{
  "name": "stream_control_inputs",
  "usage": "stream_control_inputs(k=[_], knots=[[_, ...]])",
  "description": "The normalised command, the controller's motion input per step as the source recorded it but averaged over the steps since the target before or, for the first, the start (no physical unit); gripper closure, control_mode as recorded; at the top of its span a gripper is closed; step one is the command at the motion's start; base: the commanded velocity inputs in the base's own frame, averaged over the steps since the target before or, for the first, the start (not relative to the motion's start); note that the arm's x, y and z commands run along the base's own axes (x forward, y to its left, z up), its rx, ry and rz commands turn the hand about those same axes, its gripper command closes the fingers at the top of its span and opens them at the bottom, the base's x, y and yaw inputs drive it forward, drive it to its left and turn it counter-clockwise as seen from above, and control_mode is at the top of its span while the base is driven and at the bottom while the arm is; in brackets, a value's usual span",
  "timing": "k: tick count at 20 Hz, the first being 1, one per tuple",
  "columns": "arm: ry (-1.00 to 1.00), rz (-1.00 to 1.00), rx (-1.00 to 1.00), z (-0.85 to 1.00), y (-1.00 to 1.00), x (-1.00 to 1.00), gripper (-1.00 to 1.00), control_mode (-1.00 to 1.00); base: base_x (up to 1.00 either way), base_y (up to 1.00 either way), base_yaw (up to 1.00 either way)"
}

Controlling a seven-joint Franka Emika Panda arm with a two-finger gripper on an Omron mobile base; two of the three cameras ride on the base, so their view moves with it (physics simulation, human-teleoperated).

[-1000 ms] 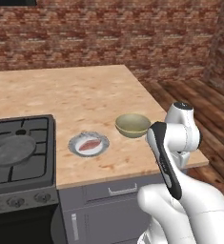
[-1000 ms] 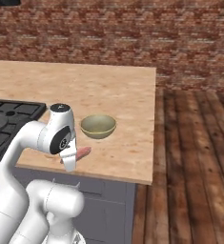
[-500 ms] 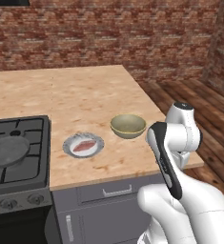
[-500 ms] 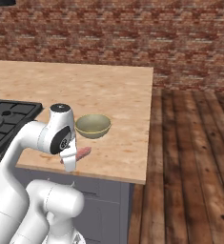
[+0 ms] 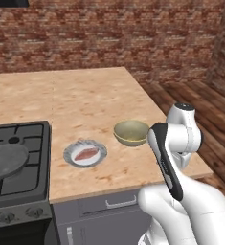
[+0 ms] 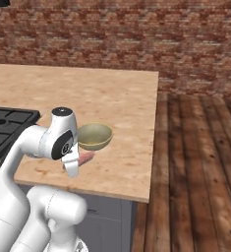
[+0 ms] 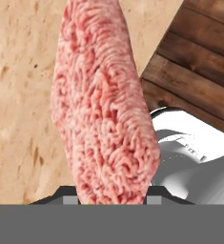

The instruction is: Place one of the steaks on the plate and the other in the bowl. Then place the bowl in the fridge.

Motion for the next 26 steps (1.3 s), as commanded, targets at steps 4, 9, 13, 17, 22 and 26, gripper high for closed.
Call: stream_control_inputs(k=[4,9,13,17,22,26], knots=[[0.0,0.0,0.0,0.0,0.0,0.0,1.0,1.0,0.17,-0.13,0.03],[0.0,0.0,0.0,0.0,0.0,0.0,1.0,1.0,0.02,-0.13,0.04],[0.0,0.04,0.0,0.0,-0.11,0.16,1.0,-1.0,0.0,-0.04,0.01],[0.0,0.04,0.02,0.0,-0.16,0.6,1.0,-1.0,0.0,0.0,0.0],[0.0,0.01,0.01,0.07,-0.04,0.6,1.0,-1.0,0.0,0.0,0.0],[0.0,0.0,0.0,0.12,0.0,0.61,1.0,-1.0,0.0,0.0,0.0]])
